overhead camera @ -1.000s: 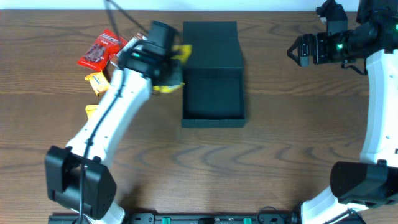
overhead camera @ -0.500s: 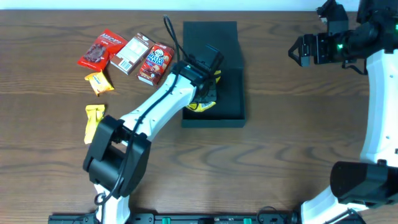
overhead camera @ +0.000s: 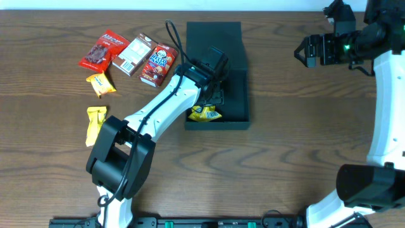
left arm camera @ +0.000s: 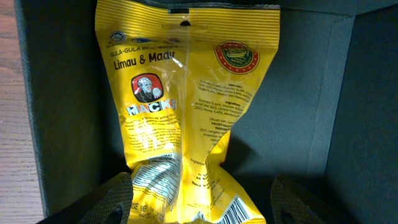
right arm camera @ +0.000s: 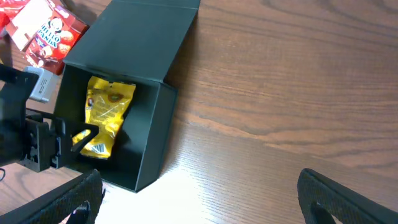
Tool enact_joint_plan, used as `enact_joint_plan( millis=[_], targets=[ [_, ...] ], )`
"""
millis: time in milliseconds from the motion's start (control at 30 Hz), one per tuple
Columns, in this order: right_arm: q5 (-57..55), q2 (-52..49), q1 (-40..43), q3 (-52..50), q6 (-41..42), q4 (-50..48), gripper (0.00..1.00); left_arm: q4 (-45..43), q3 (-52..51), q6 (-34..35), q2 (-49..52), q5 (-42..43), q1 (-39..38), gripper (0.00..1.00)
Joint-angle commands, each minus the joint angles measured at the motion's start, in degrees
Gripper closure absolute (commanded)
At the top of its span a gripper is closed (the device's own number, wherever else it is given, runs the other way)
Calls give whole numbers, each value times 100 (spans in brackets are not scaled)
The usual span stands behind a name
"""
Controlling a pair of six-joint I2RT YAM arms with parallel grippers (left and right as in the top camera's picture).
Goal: Pack container
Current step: 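Lower the yellow bag into the black box and open left gripper, then reach the left gripper to the brown Pocky box and grasp it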
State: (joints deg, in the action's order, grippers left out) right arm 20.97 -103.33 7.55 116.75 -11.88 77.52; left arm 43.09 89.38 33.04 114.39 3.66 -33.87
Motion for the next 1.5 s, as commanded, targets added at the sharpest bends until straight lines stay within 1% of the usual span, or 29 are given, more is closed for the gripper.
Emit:
enact_joint_plan(
  millis=[0,100,133,200,267,300,333,367,400,467,500,600,700,767,833,933,967,1033,1133,1233,1400,1467],
  targets=[
    [4,68,35,7,70,2,1,17,166,-190,-116,59,11,31],
    [4,68,35,7,70,2,1,22,474,-612,-396,-127,17,34],
    [4,68,35,7,70,4,1,24,612,-745,-525,-433,20,34],
    [4,68,35,7,70,11,1,26,846,-966,-767,-1346,22,26],
    [4,68,35,7,70,22,1,-81,979,-1307,-973,-2354,61,24],
    [4,68,35,7,70,26,1,-254,990,-1816,-1067,-2778,140,24],
    [4,68,35,7,70,24,1,-400,990,-2398,-1093,-2940,249,23],
    [4,68,35,7,70,26,1,-507,988,-2894,-1088,-2953,376,22],
    [4,68,35,7,70,24,1,-579,984,-3206,-1047,-2951,501,19],
    [4,68,35,7,70,26,1,-702,981,-3674,-916,-2800,863,5],
    [4,68,35,7,68,26,1,-726,981,-3978,-820,-2483,1106,3],
    [4,68,35,7,68,26,1,-791,981,-4898,-557,-1423,1740,5],
    [2,68,35,7,68,28,1,-973,981,-5549,-328,-872,2269,5],
    [2,68,35,7,68,31,1,-1130,981,-5770,-205,-671,2551,5],
    [2,68,35,7,68,33,1,-1320,981,-5836,-72,-503,2813,5],
    [2,68,35,7,68,33,1,-1696,981,-5836,166,105,3158,5],
    [0,68,35,7,68,33,1,-1849,981,-5838,271,442,3250,5],
    [0,68,35,7,68,35,1,-2081,981,-5836,470,678,3329,5],
    [0,68,35,7,68,76,1,-2347,981,-5880,944,448,3346,5],
    [0,68,35,7,68,90,1,-2461,981,-5877,1196,428,3346,5],
    [0,68,35,7,68,87,1,-2277,981,-5888,1563,426,3351,5],
    [0,68,35,7,68,87,1,-2223,981,-6052,1641,428,3351,5]
  ],
)
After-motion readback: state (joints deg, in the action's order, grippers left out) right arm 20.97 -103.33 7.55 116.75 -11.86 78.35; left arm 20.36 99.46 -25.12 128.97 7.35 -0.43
